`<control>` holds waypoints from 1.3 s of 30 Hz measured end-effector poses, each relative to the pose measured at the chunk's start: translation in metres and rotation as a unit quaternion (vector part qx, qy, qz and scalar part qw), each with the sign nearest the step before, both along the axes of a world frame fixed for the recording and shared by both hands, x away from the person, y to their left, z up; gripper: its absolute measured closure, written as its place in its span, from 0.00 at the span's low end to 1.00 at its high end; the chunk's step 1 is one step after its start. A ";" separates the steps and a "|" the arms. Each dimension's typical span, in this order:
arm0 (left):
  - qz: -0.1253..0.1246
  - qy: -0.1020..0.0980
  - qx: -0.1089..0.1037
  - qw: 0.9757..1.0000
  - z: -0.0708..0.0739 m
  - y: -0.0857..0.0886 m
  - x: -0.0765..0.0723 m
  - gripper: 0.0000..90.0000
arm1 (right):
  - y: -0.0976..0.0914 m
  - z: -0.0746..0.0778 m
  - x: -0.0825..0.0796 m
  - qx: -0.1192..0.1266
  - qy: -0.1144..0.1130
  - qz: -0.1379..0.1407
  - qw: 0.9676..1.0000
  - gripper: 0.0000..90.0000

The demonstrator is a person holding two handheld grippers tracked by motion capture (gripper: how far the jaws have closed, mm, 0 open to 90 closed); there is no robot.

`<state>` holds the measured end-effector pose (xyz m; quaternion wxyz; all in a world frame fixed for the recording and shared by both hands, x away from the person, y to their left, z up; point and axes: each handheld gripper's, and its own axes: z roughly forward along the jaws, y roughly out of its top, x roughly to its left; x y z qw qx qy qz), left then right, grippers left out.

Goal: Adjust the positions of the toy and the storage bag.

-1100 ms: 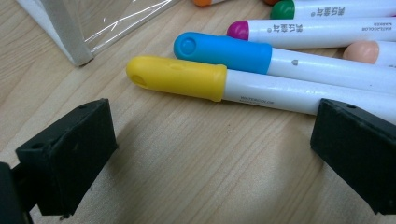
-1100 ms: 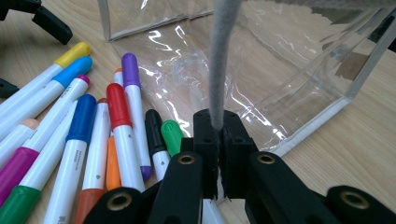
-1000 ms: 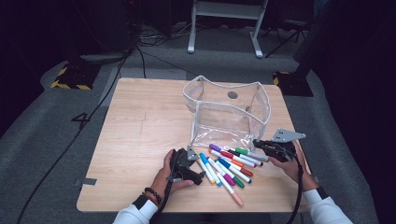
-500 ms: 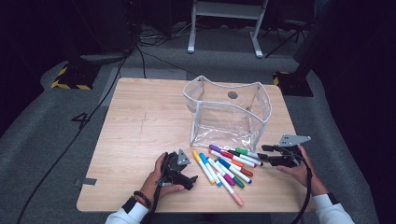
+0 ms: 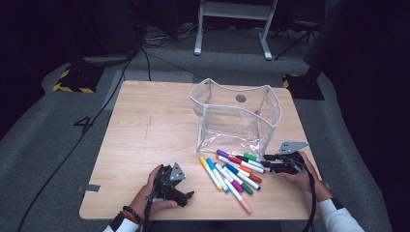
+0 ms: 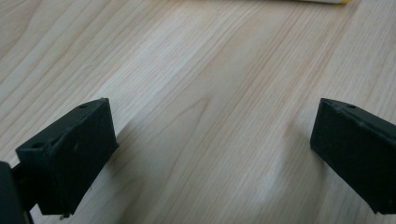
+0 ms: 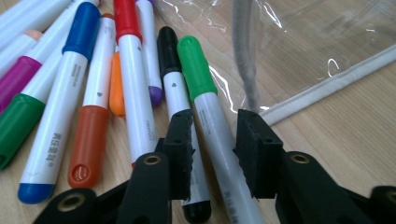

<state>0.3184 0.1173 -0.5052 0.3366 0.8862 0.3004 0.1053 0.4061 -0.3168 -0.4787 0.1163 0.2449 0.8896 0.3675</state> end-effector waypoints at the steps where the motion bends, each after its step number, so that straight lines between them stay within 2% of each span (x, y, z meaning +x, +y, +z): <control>1: 0.002 -0.001 0.000 1.000 0.000 0.002 0.000 0.00 | 0.000 0.000 0.000 -0.004 -0.001 -0.003 1.000 0.77; 3: 0.005 -0.001 -0.001 1.000 0.000 0.004 0.000 0.00 | -0.001 -0.001 0.000 -0.019 -0.004 -0.005 1.000 0.77; 6: 0.004 0.000 -0.001 1.000 0.000 0.003 0.001 0.00 | -0.003 -0.008 0.000 -0.047 0.006 -0.007 0.999 0.77; 7: 0.004 0.000 -0.001 1.000 0.000 0.003 0.001 0.00 | -0.005 -0.008 0.000 -0.039 0.010 -0.007 0.999 0.78; 11: 0.005 0.000 -0.001 1.000 0.000 0.003 0.000 0.00 | -0.007 -0.007 -0.001 -0.040 0.019 0.000 0.999 0.81; 16: 0.014 0.000 -0.001 1.000 0.000 0.002 0.000 0.00 | -0.007 -0.007 -0.004 -0.043 0.012 0.005 0.999 0.83; 19: 0.025 0.000 0.000 1.000 0.000 -0.008 -0.004 0.00 | -0.004 -0.004 -0.004 -0.041 0.003 0.009 0.999 0.85; 22: -0.003 0.000 -0.001 1.000 0.000 -0.022 -0.010 0.00 | -0.003 -0.004 -0.003 -0.045 -0.001 0.017 0.999 0.85; 25: -0.012 0.000 0.000 1.000 0.000 -0.028 -0.009 0.00 | -0.003 -0.003 -0.003 -0.045 -0.003 0.021 0.999 0.86; 28: -0.014 0.001 0.001 1.000 0.000 -0.028 -0.008 0.00 | -0.005 0.001 -0.003 -0.043 -0.012 0.023 0.999 0.86; 33: -0.016 0.000 -0.001 1.000 0.000 -0.027 -0.007 0.00 | -0.006 0.012 -0.006 -0.025 -0.024 0.026 0.999 0.86; 36: -0.008 0.000 -0.001 1.000 0.000 -0.022 -0.004 0.00 | -0.007 0.018 -0.009 -0.019 -0.034 0.028 0.999 0.86; 39: 0.004 0.001 -0.001 1.000 0.000 -0.012 0.001 0.01 | -0.007 0.025 -0.013 -0.001 -0.038 0.033 0.999 0.86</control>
